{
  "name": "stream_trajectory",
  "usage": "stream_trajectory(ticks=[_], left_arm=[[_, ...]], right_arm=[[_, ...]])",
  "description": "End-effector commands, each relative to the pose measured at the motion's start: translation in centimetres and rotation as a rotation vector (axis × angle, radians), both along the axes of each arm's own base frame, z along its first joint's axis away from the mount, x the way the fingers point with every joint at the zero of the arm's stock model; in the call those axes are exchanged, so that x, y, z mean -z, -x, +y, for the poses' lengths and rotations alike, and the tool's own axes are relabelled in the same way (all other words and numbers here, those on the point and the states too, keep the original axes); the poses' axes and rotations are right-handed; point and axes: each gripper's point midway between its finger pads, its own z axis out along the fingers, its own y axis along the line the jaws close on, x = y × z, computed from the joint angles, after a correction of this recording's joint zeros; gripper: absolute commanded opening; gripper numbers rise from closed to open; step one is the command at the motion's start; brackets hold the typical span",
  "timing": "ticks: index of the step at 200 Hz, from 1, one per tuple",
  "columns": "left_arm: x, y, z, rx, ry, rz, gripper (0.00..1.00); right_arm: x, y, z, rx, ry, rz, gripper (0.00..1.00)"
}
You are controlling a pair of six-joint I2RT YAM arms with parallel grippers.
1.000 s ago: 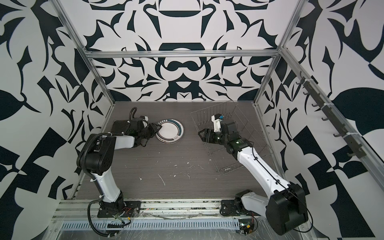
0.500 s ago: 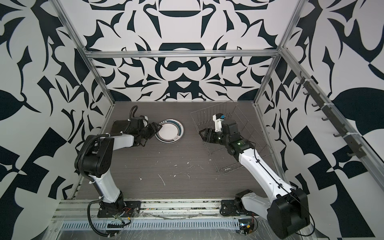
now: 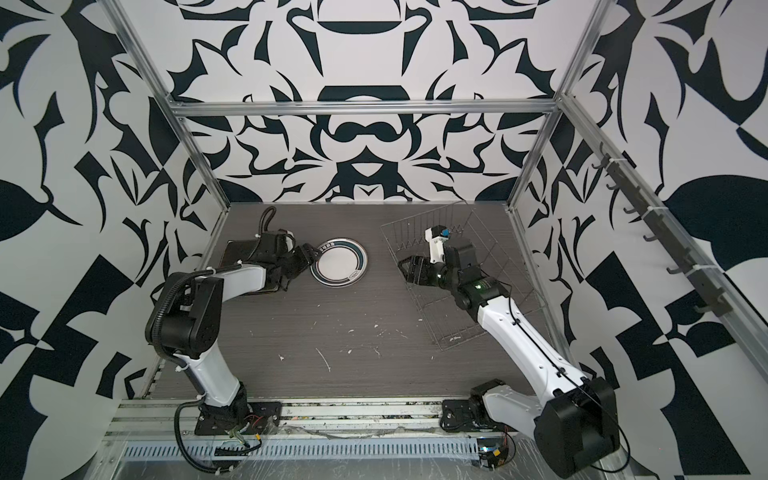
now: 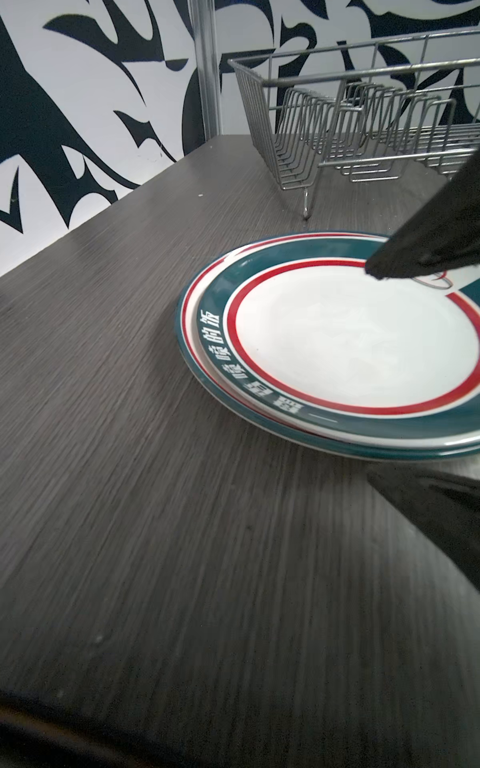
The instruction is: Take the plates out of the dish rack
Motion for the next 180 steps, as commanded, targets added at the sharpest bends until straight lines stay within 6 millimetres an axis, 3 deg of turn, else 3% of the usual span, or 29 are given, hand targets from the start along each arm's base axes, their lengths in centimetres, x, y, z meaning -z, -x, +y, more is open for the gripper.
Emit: stream_trajectory(ticks=[1, 35, 70, 82, 105, 121, 144, 180], left_arm=[[-2.2, -0.4, 0.3, -0.003, -0.013, -0.044, 0.76], [-3.0, -0.1, 0.4, -0.005, -0.012, -0.064, 0.80], [-4.5, 0.6, 0.6, -0.005, -0.013, -0.097, 0.84], [-5.1, 1.0, 0.9, -0.008, -0.020, -0.106, 1.00], [-6.3, 1.9, 1.6, -0.030, -0.043, -0.138, 0.99], [-7.3, 2.4, 2.3, -0.056, -0.062, -0.177, 0.99], [-9.2, 3.1, 2.8, -0.052, -0.085, -0.261, 0.99], [-12.6, 4.8, 2.8, 0.000, -0.106, -0.452, 0.99]], right_arm=[[-2.6, -0.7, -0.1, 0.006, -0.004, -0.074, 0.76], [-2.6, -0.6, -0.2, 0.010, -0.001, -0.075, 0.77], [-2.4, -0.3, -0.5, 0.030, -0.010, -0.059, 0.84], [-2.5, -0.2, -0.5, 0.032, -0.015, -0.061, 0.88], [-3.3, 0.2, -0.1, 0.008, -0.052, -0.103, 0.99], [-4.0, 0.4, -0.1, 0.009, -0.073, -0.134, 0.99], [-5.0, 0.5, -1.2, 0.043, -0.039, -0.208, 0.99], [-4.9, 1.0, -4.3, 0.139, 0.107, -0.377, 0.99]])
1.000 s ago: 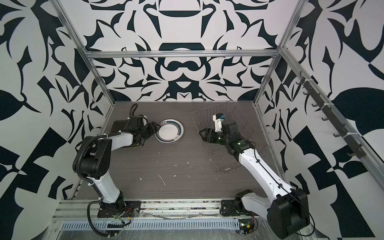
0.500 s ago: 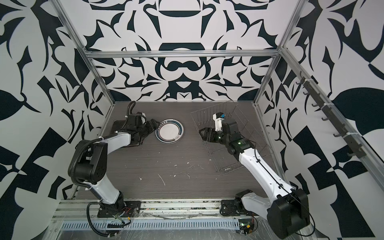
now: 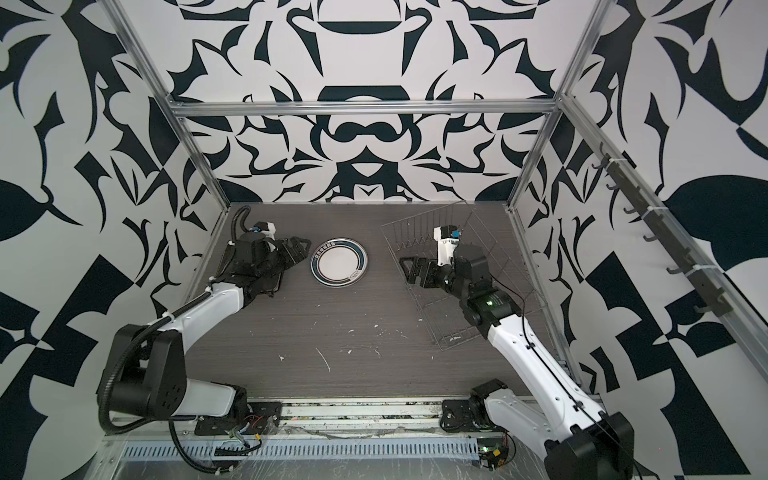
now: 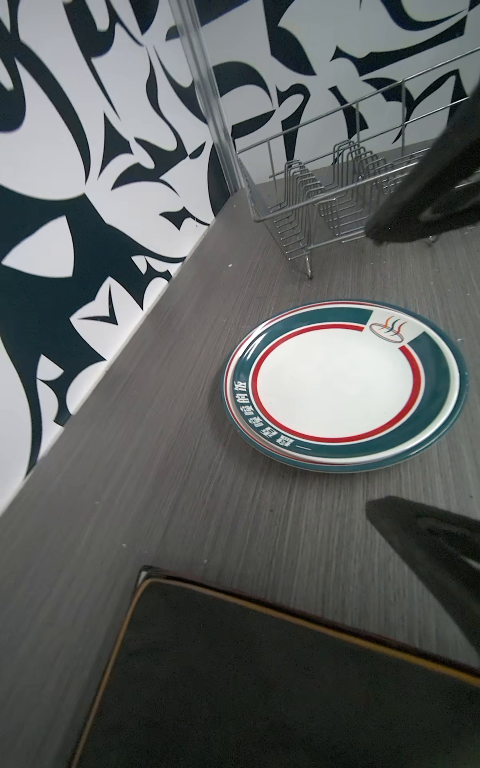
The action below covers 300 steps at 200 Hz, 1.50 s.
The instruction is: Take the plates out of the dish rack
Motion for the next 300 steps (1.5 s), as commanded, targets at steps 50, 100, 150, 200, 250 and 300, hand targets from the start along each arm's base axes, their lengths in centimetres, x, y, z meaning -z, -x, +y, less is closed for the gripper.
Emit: stream_trajectory(ticks=[50, 100, 150, 200, 250, 300], left_arm=[[-5.8, 4.0, 2.9, -0.058, -0.134, -0.428, 0.99], [-6.1, 6.6, 5.5, -0.148, -0.246, -0.470, 0.99], [-5.7, 8.9, 7.8, -0.216, -0.393, -0.525, 0.99], [-2.6, 9.5, 8.2, -0.168, -0.601, -0.539, 0.99], [0.0, 9.1, 9.4, -0.222, -0.686, -0.556, 0.99], [3.5, 6.9, 8.4, -0.167, -0.716, -0.530, 0.99]], right_arm=[[1.6, -0.6, -7.1, 0.313, 0.247, -0.291, 0.99], [3.1, -0.4, -7.5, 0.325, 0.260, -0.259, 0.99], [2.5, -0.2, -8.3, 0.352, 0.306, -0.290, 0.99], [2.7, -0.3, -9.2, 0.396, 0.337, -0.288, 0.99], [3.3, -0.4, -9.9, 0.424, 0.376, -0.281, 0.99], [3.9, -0.8, -9.9, 0.430, 0.377, -0.263, 0.99]])
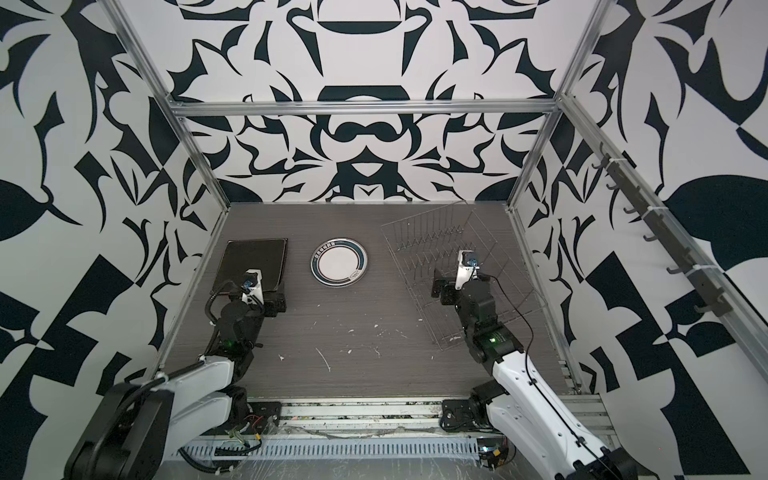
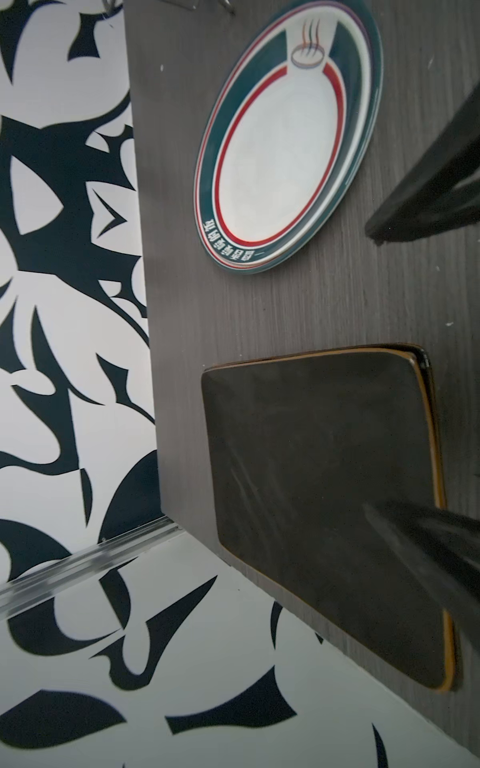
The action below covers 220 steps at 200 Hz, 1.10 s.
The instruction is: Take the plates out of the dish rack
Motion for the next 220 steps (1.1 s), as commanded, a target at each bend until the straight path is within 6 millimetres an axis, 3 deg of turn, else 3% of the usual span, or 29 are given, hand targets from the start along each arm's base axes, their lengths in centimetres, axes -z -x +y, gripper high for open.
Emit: stream_trajectory(ticks=[1, 64, 122, 174, 220], left_arm=[[-1.8, -1.2, -0.3, 0.015, -0.015, -0.117, 1.00], [0.6, -2.9, -0.6, 0.015, -0.050, -0.098, 0.99], [2.4, -6.5, 1.8, -0.128, -0.039, 0.067, 0.99], [2.6, -6.5, 1.9, -0.128, -0.027, 0.078, 0.99], [2.6, -6.5, 1.9, -0.128, -0.027, 0.079, 0.99]], right_arm=[[-1.1, -0.5, -0.5, 0.030, -0.004, -0.048, 0.99], [-0.2, -1.0, -1.0, 0.055, 0.030, -0.036, 0.99], [0.0, -1.8, -2.0, 0.098, 0.067, -0.051, 0.99], [1.0, -3.8, -4.0, 0.156, 0.123, -0.013, 0.99], [4.2, -5.8, -5.2, 0.134, 0.198, 0.063, 0.99]])
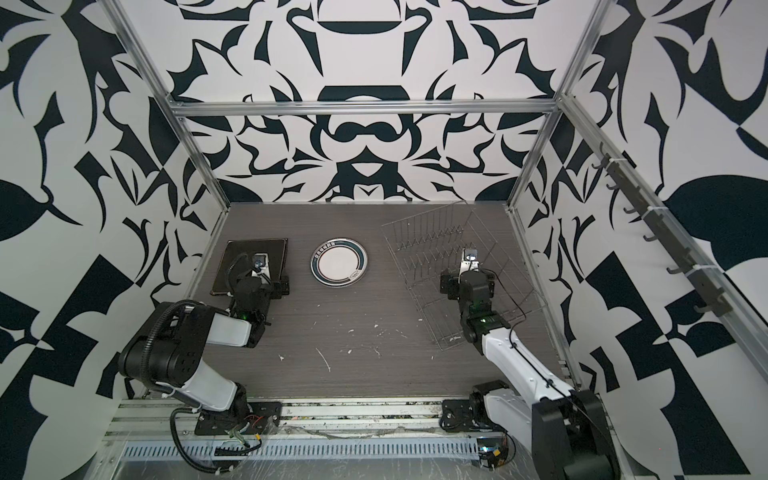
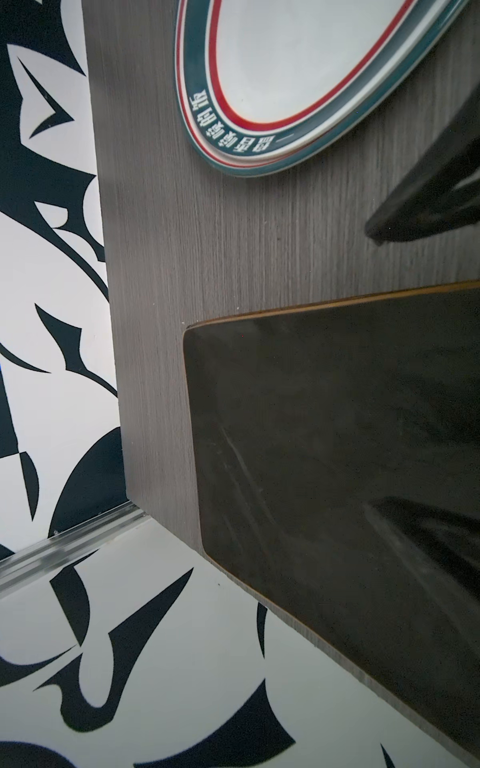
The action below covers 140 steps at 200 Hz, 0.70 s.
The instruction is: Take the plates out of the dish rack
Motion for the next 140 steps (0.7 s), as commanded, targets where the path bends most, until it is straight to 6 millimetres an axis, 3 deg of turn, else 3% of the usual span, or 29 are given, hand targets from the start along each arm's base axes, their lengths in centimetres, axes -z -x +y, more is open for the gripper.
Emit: stream_trajectory(ticks=[1, 37, 77, 133, 140], left_arm=[[-0.5, -0.1, 0.2, -0.012, 0.011, -0.015, 0.99], [-0.6, -0.1, 0.2, -0.012, 0.011, -0.015, 0.99], [-0.5, -0.1, 0.2, -0.012, 0.011, -0.014, 1.00], [-0.5, -0.1, 0.2, -0.012, 0.011, -0.014, 0.99], [-0.6, -0.1, 0.2, -0.012, 0.012, -0.016, 0.99]], right_arm=[[-2.0, -1.9, -0.3, -0.022, 0.030, -0.070, 0.99], [0.7, -2.0, -1.9, 0.019, 0.031, -0.035, 0.99], [3.7, -2.3, -1.8, -0.008, 0.047, -0.058, 0.99], [3.7, -2.9, -1.4, -0.025, 0.025, -0.073, 1.00], [3.6, -3.0, -0.6, -0.062, 0.003, -0.088, 1.00]])
